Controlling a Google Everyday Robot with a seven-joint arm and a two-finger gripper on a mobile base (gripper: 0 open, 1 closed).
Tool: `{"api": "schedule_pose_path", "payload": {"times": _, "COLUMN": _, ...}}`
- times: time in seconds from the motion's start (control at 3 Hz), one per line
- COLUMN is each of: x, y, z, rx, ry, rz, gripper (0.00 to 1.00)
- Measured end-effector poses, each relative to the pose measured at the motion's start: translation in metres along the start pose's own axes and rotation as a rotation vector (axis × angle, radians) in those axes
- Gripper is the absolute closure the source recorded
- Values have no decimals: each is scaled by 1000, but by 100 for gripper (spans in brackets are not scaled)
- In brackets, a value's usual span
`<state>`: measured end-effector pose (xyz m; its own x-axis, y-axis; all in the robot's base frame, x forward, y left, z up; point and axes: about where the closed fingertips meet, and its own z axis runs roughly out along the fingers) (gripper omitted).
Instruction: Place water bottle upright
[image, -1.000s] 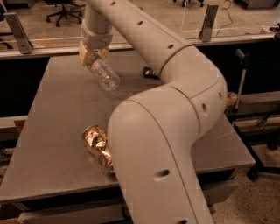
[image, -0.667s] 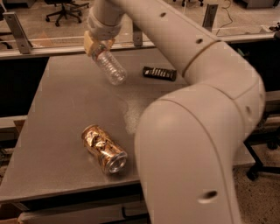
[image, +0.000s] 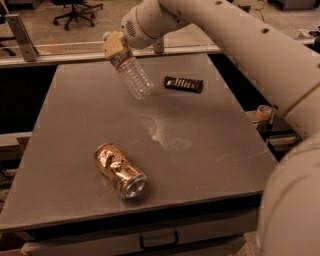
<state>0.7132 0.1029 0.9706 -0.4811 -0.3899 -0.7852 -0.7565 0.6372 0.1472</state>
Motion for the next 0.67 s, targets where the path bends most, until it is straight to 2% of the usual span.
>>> {"api": "schedule_pose_path", "payload": {"times": 0.33, "x": -8, "y": -1, "z": -24, "rx": -101, "ry": -219, "rz": 3, "gripper": 100}}
{"api": "schedule_pose_path", "payload": {"times": 0.67, "x": -7, "y": -21, "z": -57, "rx": -170, "ry": -411, "rz": 31, "gripper": 100}}
